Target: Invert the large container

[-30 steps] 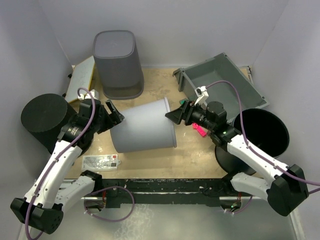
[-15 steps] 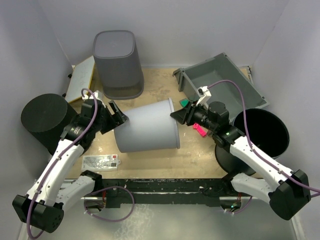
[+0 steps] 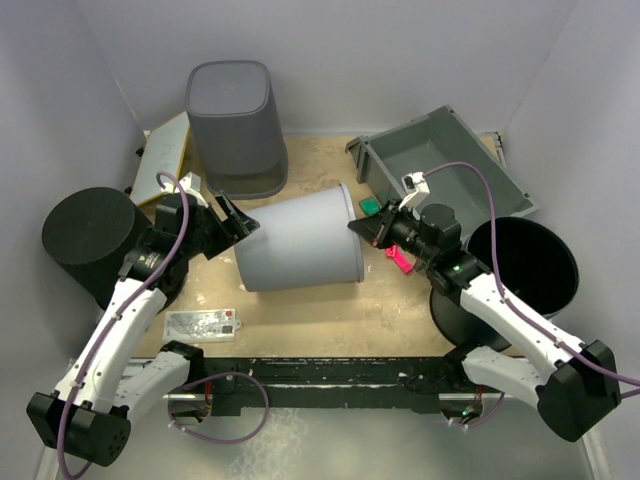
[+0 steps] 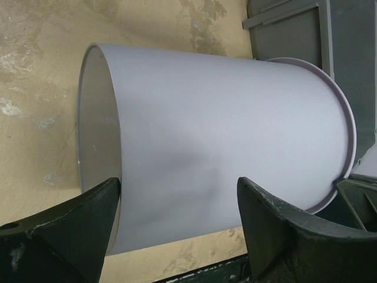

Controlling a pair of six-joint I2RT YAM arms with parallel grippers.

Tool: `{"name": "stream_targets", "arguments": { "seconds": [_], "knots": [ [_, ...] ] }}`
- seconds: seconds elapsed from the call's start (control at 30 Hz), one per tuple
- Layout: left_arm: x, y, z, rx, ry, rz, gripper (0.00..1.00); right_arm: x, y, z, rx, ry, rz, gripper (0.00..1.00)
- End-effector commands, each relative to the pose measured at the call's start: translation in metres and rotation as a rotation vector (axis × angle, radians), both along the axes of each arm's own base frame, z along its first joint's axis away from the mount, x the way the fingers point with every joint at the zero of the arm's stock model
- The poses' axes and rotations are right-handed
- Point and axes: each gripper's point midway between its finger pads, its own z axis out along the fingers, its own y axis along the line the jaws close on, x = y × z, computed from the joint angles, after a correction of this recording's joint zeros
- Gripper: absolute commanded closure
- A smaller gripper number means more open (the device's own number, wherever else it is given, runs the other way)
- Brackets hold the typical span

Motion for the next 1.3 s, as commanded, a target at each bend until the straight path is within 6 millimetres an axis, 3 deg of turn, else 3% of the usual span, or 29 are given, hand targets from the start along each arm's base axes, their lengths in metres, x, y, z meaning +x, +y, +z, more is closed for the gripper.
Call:
{"name": "stream_targets", "arguments": {
  "seconds": [0.0, 0.2, 0.57, 0.93, 1.1, 1.27],
  "knots": [
    [0.004, -0.024, 0.083, -0.165, -0.218, -0.089, 0.24, -0.008, 0.012, -0.013, 0.032, 0.052, 0.058, 1.00],
    [0.001, -0.019, 0.116, -0.152, -0.289, -0.083, 0.24, -0.011, 0.021, -0.021, 0.094, 0.095, 0.096, 1.00],
    [-0.001, -0.016, 0.149, -0.156, -0.365, -0.077, 0.24, -0.005, 0.043, -0.036, 0.210, 0.156, 0.154, 1.00],
    [0.004, -0.022, 0.161, -0.194, -0.403, -0.090, 0.24, 0.006, 0.066, -0.061, 0.320, 0.249, 0.177, 1.00],
    [0.007, -0.024, 0.169, -0.213, -0.426, -0.098, 0.24, 0.007, 0.084, -0.070, 0.362, 0.285, 0.199, 1.00],
    [0.011, -0.025, 0.163, -0.206, -0.412, -0.095, 0.24, 0.010, 0.105, -0.078, 0.360, 0.301, 0.215, 1.00]
  ]
}}
